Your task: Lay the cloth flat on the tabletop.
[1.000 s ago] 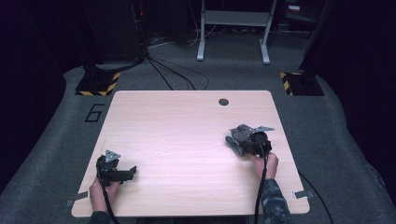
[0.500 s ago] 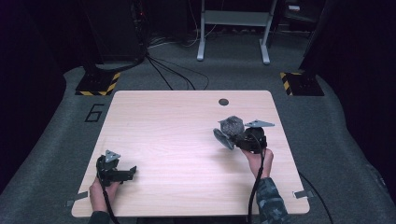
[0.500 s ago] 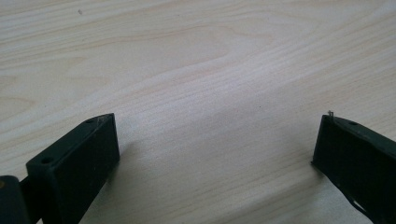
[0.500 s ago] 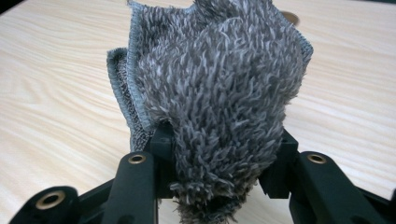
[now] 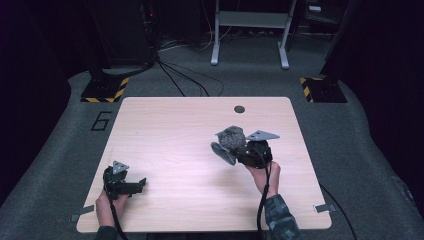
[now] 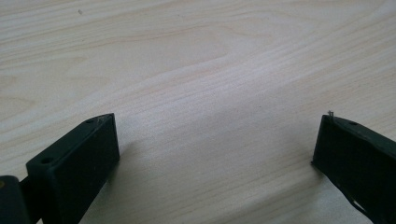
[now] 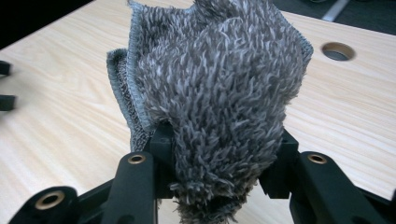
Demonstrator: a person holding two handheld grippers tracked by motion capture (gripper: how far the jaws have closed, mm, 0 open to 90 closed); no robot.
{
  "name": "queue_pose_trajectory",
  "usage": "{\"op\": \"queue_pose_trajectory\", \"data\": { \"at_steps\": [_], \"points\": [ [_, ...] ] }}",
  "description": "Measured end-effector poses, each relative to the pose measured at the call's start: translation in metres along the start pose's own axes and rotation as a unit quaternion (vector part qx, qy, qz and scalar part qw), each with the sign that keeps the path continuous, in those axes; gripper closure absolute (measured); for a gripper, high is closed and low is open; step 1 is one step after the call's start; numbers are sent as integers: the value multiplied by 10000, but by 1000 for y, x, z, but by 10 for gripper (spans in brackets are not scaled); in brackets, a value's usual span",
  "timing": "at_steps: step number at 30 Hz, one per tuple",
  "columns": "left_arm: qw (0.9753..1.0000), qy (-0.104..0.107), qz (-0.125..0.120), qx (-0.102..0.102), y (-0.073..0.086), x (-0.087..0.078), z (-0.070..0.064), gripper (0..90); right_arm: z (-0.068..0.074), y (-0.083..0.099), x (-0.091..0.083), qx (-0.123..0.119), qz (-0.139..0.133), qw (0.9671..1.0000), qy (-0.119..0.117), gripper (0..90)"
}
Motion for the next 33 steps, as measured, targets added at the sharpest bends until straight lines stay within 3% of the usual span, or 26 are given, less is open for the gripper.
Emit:
{"op": "queue_pose_trajectory", "data": {
  "at_steps": [14, 22, 26, 33],
  "points": [
    [10000, 0, -1, -2, 0, 0, 0, 2, 49, 7, -1, -300, -7, 9986, -430, 565],
    [10000, 0, -4, -4, 0, 0, 0, 2, 71, 30, 13, -293, 204, 9972, -650, 562],
    [10000, -1, -3, -2, 0, 0, 0, 2, 82, 43, 22, -425, 366, 9956, -747, 560],
    [10000, -7, -1, -1, 0, 0, 0, 3, 91, 60, 33, -554, 583, 9944, -692, 552]
  ]
}}
Point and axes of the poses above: each handheld gripper's, and its own axes: x roughly forward along the jaws, y roughly out of its underside, z roughly to its left, the point moved 8 cm from there along x, roughly forward along the jaws, and after that the axes turned 13 degrees about y, right-handed, at the moved point
